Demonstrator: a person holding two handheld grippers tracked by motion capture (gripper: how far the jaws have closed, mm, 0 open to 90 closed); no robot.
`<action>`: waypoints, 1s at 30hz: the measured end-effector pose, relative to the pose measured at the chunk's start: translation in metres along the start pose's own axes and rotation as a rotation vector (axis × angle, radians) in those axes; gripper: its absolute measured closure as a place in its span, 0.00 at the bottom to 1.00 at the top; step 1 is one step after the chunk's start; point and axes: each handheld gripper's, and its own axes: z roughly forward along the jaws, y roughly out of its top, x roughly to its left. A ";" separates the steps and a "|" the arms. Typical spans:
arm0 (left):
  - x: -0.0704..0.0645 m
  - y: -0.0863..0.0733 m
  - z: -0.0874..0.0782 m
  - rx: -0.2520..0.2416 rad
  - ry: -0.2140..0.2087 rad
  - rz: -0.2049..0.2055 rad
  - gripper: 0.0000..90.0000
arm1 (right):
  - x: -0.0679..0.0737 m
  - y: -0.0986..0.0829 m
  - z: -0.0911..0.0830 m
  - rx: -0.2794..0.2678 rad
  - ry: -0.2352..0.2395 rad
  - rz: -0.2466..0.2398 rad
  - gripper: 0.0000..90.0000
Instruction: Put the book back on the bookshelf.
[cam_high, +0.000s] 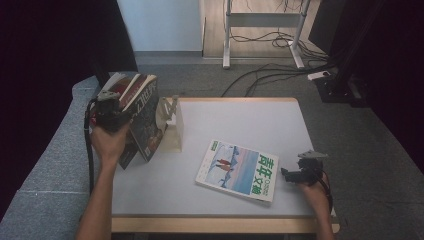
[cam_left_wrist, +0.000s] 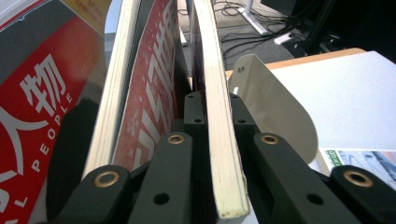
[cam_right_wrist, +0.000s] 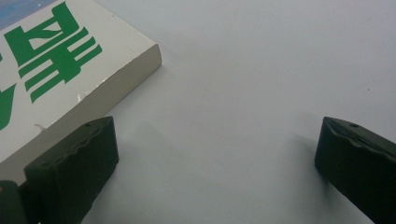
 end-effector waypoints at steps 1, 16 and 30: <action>0.000 0.000 0.001 -0.005 0.001 -0.004 0.92 | 0.000 0.000 0.000 0.000 0.000 0.000 0.00; -0.003 -0.017 -0.008 -0.031 -0.034 0.018 0.78 | 0.000 0.000 0.000 -0.001 0.000 -0.002 0.00; 0.001 -0.073 -0.005 -0.059 -0.043 -0.026 0.91 | 0.000 0.000 0.000 -0.002 0.000 -0.003 0.00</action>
